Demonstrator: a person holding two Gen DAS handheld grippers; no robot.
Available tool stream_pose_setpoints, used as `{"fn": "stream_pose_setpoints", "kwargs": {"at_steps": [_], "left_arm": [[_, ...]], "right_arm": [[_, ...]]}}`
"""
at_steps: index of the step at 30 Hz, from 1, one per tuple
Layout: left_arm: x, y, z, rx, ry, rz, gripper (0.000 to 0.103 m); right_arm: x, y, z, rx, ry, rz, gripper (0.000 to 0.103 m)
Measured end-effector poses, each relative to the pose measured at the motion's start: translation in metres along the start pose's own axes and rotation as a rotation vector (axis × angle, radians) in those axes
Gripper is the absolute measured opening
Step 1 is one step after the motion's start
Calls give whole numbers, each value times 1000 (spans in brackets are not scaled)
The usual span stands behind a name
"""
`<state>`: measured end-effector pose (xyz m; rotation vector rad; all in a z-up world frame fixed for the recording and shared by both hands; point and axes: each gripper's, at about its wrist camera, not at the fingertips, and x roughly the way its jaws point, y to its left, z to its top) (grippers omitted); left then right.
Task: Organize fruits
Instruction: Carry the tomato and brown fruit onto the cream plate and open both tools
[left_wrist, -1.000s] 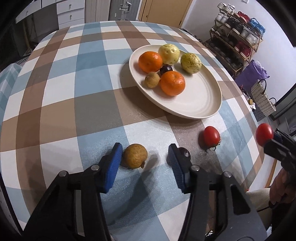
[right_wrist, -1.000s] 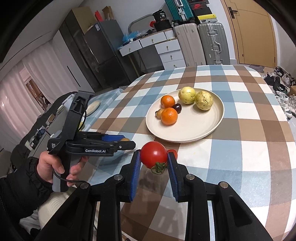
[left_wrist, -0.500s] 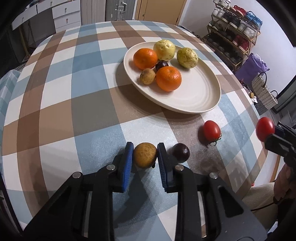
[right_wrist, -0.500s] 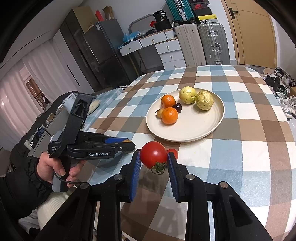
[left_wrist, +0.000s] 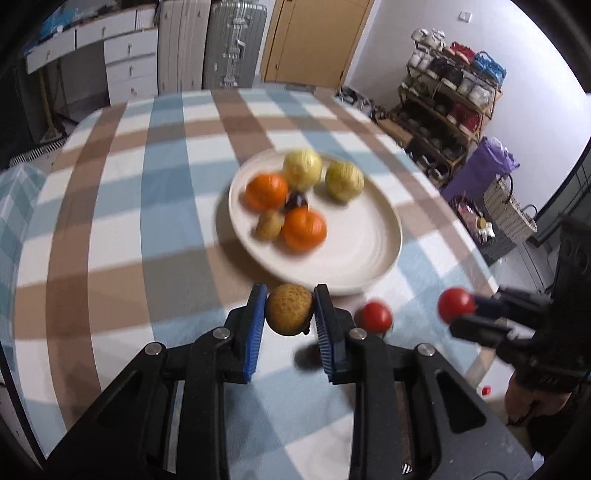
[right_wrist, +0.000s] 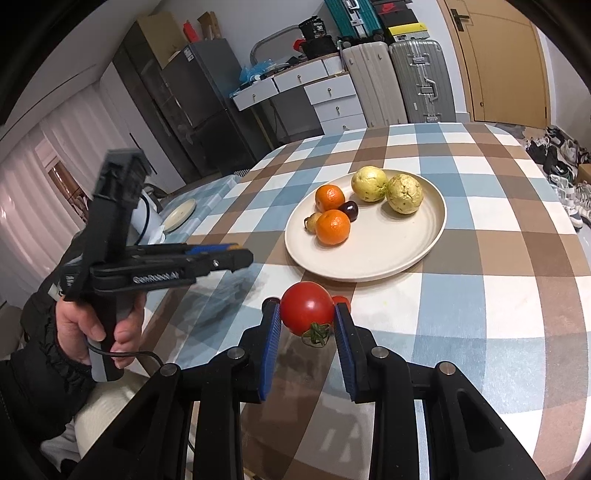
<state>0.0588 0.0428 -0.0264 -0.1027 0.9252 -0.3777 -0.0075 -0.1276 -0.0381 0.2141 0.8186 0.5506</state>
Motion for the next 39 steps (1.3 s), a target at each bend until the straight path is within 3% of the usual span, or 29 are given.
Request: {"fn": "stream_pose_setpoints", "kwargs": {"at_steps": [5, 12, 21, 29, 32, 39], "left_arm": [[6, -16, 36, -6, -35, -52, 23], [46, -41, 73, -6, 6, -111, 23], [110, -37, 88, -95, 66, -158, 24], [148, -27, 96, -124, 106, -127, 24], [159, -24, 99, -129, 113, -82, 24], [160, -28, 102, -129, 113, -106, 25]], "right_arm": [[4, -14, 14, 22, -29, -40, 30], [10, -29, 42, 41, -81, -72, 30], [58, -48, 71, 28, -41, -97, 30], [91, -64, 77, 10, 6, -125, 30], [95, -68, 78, 19, 8, -136, 30], [105, -74, 83, 48, 11, -143, 30]]}}
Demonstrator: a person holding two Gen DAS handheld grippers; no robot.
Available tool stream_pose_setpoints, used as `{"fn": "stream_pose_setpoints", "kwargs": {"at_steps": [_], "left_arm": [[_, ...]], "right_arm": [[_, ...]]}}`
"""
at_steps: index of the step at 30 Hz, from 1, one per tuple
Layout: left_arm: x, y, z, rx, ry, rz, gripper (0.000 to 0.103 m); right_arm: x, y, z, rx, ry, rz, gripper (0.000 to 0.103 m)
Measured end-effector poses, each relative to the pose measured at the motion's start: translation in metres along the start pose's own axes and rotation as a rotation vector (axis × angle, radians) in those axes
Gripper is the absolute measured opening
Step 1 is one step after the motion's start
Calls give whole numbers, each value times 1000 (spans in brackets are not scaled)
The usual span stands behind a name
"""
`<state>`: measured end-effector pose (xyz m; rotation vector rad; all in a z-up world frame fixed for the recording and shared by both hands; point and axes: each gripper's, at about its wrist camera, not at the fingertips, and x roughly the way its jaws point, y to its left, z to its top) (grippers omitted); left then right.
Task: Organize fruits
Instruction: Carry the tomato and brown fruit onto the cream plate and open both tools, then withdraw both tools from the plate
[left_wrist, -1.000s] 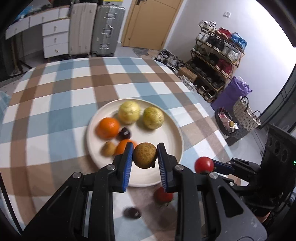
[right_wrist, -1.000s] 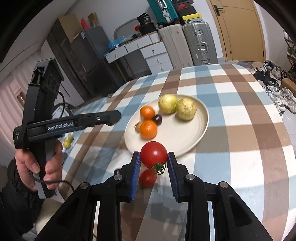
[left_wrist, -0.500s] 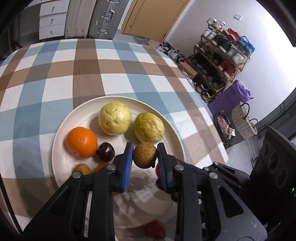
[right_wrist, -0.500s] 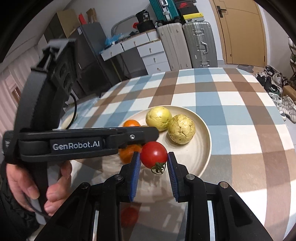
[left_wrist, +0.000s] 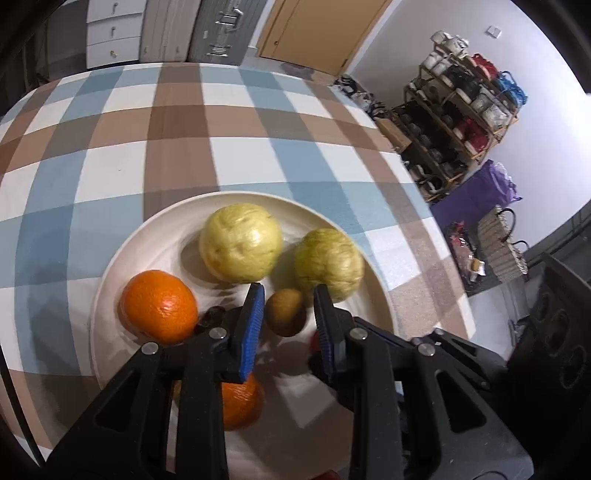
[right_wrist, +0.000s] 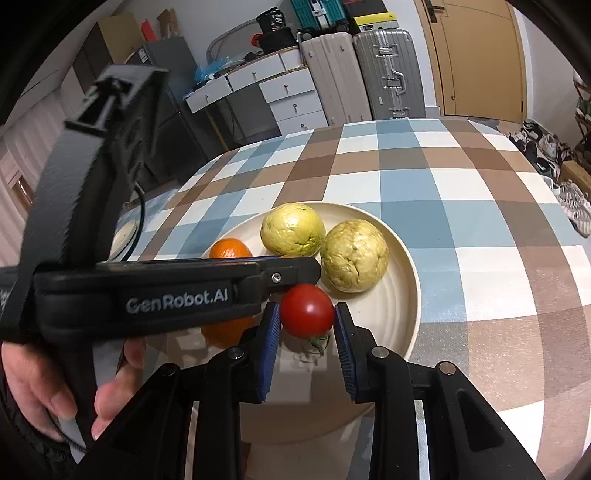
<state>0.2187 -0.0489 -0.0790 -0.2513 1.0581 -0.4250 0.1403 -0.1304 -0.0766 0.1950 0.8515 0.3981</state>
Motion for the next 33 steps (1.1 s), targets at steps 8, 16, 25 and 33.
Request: {"fn": "stream_pose_setpoints", "kwargs": {"at_steps": [8, 16, 25, 33], "left_arm": [[-36, -14, -11, 32, -48, -32, 68], [-97, -23, -38, 85, -167, 7, 82], [-162, -28, -96, 157, -306, 161, 92], [-206, -18, -153, 152, -415, 278, 102]], "right_arm": [[-28, 7, 0, -21, -73, 52, 71], [-84, 7, -16, -54, -162, 6, 86], [-116, 7, -29, -4, -207, -10, 86], [-145, 24, -43, -5, -258, 52, 94]]}}
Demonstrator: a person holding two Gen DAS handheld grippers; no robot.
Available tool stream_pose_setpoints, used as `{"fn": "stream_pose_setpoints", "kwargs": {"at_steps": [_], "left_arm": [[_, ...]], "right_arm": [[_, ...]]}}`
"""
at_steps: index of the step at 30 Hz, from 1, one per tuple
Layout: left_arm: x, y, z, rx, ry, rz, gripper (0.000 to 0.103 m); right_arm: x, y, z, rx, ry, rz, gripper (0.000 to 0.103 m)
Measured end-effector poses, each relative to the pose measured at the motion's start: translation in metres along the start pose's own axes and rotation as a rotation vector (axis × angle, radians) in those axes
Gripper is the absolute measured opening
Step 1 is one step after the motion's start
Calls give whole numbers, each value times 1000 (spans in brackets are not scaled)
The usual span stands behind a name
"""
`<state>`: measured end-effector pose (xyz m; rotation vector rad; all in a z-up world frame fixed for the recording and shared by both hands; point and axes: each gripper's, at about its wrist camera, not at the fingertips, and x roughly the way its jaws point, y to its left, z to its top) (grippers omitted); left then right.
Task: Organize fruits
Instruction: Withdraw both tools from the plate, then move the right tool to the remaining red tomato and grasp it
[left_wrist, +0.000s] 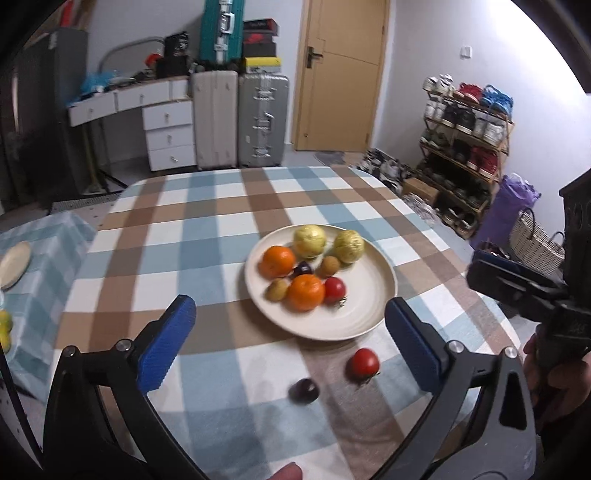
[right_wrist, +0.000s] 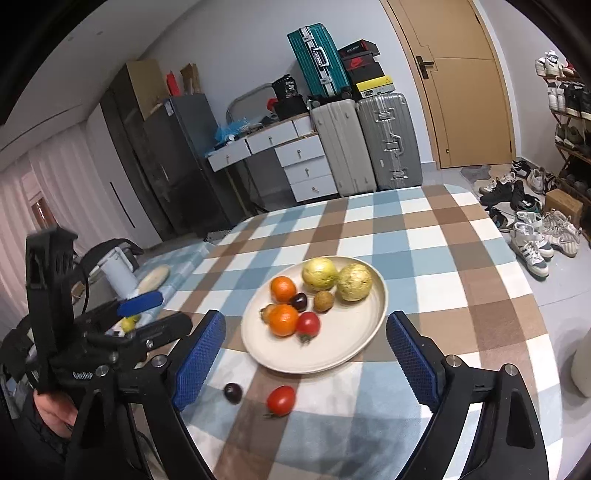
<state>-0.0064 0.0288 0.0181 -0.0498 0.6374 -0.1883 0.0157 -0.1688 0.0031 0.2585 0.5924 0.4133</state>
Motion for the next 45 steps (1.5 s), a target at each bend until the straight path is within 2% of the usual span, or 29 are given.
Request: {"fn": "stream_pose_setpoints", "kwargs": {"at_steps": [1, 7, 14, 18, 24, 26, 31, 33, 35, 37, 40, 43, 45], "left_arm": [[-6, 4, -4, -15, -3, 6, 102], [-12, 24, -23, -101, 48, 29, 102], [-20, 22, -34, -73, 33, 102, 102], [-21, 24, -36, -79, 41, 107, 102], [-2, 30, -36, -131, 127, 75, 102], [1, 30, -36, -130, 136, 101, 102], [2, 30, -34, -137, 137, 98, 102], [4, 30, -33, -134, 146, 103, 102], [5, 30, -33, -142, 159, 86, 102], [6, 30, -33, -146, 167, 71, 102], [4, 29, -32, -146, 164, 62, 102], [4, 30, -32, -152, 165, 57, 102], [5, 30, -33, -159, 173, 52, 102]], "right_arm": [[-1, 2, -1, 1, 2, 8, 98], [-7, 16, -12, -2, 23, 82, 100], [-1, 35, -27, -48, 66, 104, 102], [8, 36, -30, -48, 94, 62, 102], [34, 35, -44, -60, 211, 31, 102], [37, 35, -47, -71, 224, 18, 102], [48, 35, -54, -101, 259, -24, 101], [56, 33, -58, -104, 285, -28, 97], [62, 31, -61, -104, 312, -28, 87], [70, 27, -62, -82, 341, -25, 84], [77, 21, -62, -65, 357, -25, 74], [78, 16, -61, -51, 353, -35, 73], [79, 13, -61, -33, 357, -26, 67]]}}
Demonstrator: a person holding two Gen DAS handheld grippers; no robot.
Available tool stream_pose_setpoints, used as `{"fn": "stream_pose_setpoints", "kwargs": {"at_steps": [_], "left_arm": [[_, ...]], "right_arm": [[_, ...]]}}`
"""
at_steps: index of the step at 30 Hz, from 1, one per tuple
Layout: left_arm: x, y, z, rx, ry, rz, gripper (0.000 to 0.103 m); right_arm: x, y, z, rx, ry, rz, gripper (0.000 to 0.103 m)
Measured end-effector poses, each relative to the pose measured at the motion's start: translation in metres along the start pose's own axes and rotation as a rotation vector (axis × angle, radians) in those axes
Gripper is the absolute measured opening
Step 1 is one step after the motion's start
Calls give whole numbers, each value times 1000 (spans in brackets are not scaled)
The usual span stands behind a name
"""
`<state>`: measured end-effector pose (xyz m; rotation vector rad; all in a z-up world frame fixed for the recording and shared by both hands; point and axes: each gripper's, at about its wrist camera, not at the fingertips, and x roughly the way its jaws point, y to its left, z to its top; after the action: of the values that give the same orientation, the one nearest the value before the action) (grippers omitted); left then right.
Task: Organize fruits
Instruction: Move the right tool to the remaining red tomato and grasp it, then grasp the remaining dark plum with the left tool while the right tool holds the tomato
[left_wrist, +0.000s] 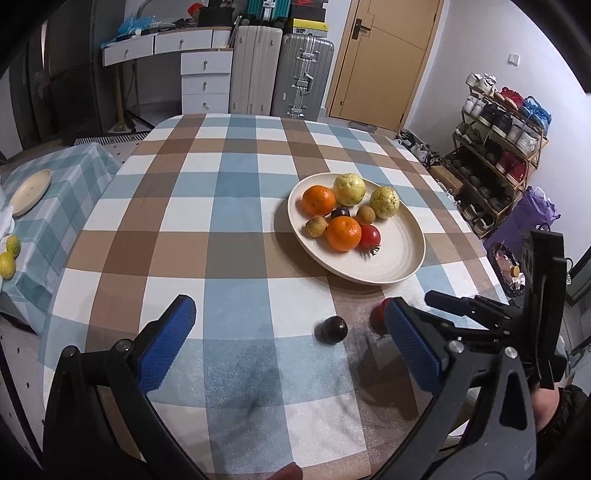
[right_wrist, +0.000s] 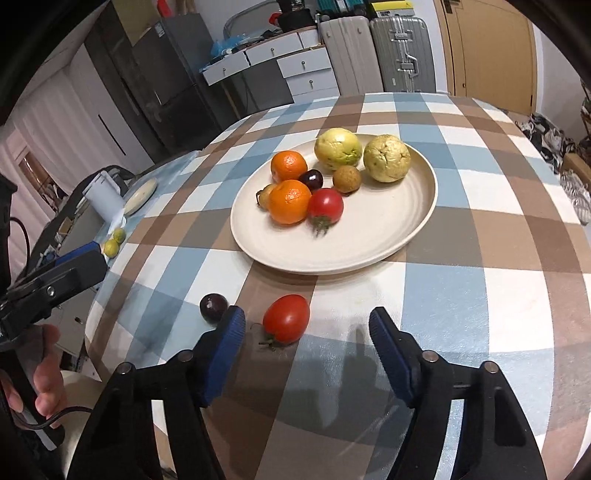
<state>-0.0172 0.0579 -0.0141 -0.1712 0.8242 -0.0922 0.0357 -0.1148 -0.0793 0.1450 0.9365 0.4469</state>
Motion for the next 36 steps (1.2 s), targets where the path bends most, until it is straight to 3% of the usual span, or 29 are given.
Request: {"fn": "stream_pose_setpoints", "kwargs": {"at_steps": [18, 25, 28, 31, 36], "left_arm": [[5, -3, -2, -7, 25, -29, 102], [12, 2, -2, -18, 45, -22, 102], [18, 4, -3, -23, 58, -11, 102], [25, 6, -4, -31, 79, -3, 102], [31, 2, -6, -25, 88, 1, 102]], "right_arm": [[17, 18, 1, -48, 51, 8, 30], [15, 20, 0, -67, 50, 2, 27], [6, 16, 3, -50, 20, 21, 11], [-5, 9, 6, -15, -10, 40, 11], [3, 0, 2, 17, 35, 72, 11]]}}
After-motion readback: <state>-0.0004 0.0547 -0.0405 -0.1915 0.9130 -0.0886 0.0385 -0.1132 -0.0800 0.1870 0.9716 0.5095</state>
